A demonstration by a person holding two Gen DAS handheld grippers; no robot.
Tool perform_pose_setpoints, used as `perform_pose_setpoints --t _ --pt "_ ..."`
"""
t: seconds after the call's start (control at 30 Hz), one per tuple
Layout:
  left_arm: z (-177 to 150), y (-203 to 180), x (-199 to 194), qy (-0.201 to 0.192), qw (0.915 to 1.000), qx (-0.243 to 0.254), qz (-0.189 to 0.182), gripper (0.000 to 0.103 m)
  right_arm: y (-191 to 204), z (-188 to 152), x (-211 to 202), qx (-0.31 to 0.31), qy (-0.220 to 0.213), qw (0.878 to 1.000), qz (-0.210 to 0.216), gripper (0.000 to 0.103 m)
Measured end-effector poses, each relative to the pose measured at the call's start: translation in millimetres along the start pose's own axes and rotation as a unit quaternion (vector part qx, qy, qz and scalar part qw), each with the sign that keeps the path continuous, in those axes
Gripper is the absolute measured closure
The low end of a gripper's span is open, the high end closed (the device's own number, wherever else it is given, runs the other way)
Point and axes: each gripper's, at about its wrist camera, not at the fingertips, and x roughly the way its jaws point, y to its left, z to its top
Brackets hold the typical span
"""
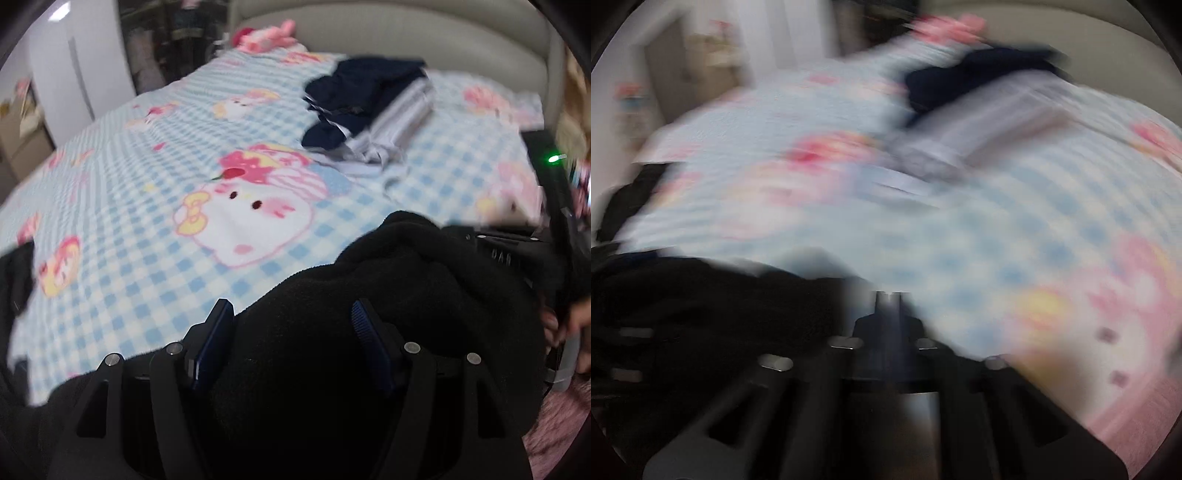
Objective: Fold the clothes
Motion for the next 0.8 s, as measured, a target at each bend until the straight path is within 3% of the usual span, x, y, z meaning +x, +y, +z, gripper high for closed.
perform_pose_setpoints --t 0.03,0.07,0.13,0.23,0.27,0.33,0.47,0.53,0.63,0.7,0.8 --pt "-1 1 -4 -0.011 0.9999 -0.001 -0.004 0.034 -14 3 1 0.031 0.013 0.999 0.025 0.102" --pt "0 -2 -4 -0.014 0.9999 0.004 -0.003 0.034 -16 8 -11 0.033 -0.004 0.998 0.06 0.1" --pt "0 -6 -4 -0.017 0.9998 0.011 0.002 0.035 -4 18 -25 0.008 -0.019 0.994 0.107 0.095" --pt "0 -6 -4 -0.02 0.9998 0.006 0.001 0.035 16 32 -45 -0.031 -0.037 0.984 0.174 0.066" --pt "0 -5 -6 -0.023 0.9997 0.002 -0.004 0.035 22 37 -51 -0.044 -0.043 0.979 0.197 0.06" --pt "1 -3 -8 -0.021 0.9997 0.005 -0.008 0.035 40 34 -43 -0.074 -0.013 0.971 0.225 0.056" --pt "-2 -5 -9 -0.002 0.9998 0.021 0.004 0.035 53 17 -8 -0.114 0.011 0.984 0.136 0.057" --pt "-9 -7 -13 -0.008 0.9996 0.027 0.006 0.035 43 21 -4 -0.099 0.002 0.99 0.105 0.056" --pt "-19 -14 -19 -0.036 0.9988 0.023 0.025 0.036 47 24 -1 -0.14 -0.025 0.989 0.045 0.055" --pt "-20 -16 -25 -0.046 0.9981 0.026 0.033 0.036 43 26 2 -0.127 -0.025 0.99 0.052 0.055" --pt "-19 2 -56 -0.07 0.9971 -0.023 0.016 0.036 23 33 -18 -0.069 -0.047 0.989 0.126 0.054"
